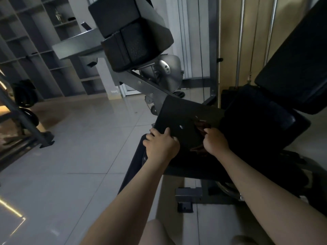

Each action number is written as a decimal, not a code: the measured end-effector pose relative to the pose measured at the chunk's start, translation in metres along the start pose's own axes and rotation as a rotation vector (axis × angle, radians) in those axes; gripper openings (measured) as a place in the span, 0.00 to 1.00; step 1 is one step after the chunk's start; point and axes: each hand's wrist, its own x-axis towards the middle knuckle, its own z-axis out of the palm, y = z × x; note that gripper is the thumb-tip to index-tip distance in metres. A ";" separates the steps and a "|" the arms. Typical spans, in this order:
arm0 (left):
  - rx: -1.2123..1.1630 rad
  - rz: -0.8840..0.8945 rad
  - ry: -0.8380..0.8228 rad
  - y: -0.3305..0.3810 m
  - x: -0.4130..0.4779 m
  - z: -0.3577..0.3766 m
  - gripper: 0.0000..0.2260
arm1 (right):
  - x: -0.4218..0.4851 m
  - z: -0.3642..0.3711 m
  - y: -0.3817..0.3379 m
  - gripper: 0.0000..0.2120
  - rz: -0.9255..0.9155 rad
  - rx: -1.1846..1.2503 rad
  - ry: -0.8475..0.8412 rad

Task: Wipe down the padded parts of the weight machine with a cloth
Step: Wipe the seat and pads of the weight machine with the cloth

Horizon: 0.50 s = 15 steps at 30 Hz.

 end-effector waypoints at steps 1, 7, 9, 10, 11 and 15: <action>0.003 0.002 0.005 0.000 0.000 0.000 0.24 | -0.001 0.003 -0.010 0.22 -0.030 0.034 -0.012; -0.012 0.015 0.024 0.001 0.006 0.003 0.23 | -0.018 0.021 -0.057 0.19 -0.394 0.184 -0.126; -0.025 0.023 0.013 0.000 0.008 0.003 0.23 | -0.017 0.021 -0.049 0.19 -0.421 0.153 -0.087; -0.029 0.028 0.007 -0.001 0.009 0.003 0.23 | -0.014 0.019 -0.042 0.19 -0.398 0.136 -0.055; -0.031 0.032 0.004 -0.002 0.009 0.003 0.23 | -0.009 0.016 -0.032 0.19 -0.353 0.102 -0.024; -0.039 0.049 0.011 -0.003 0.007 0.003 0.23 | 0.004 -0.001 0.006 0.23 -0.075 0.023 0.047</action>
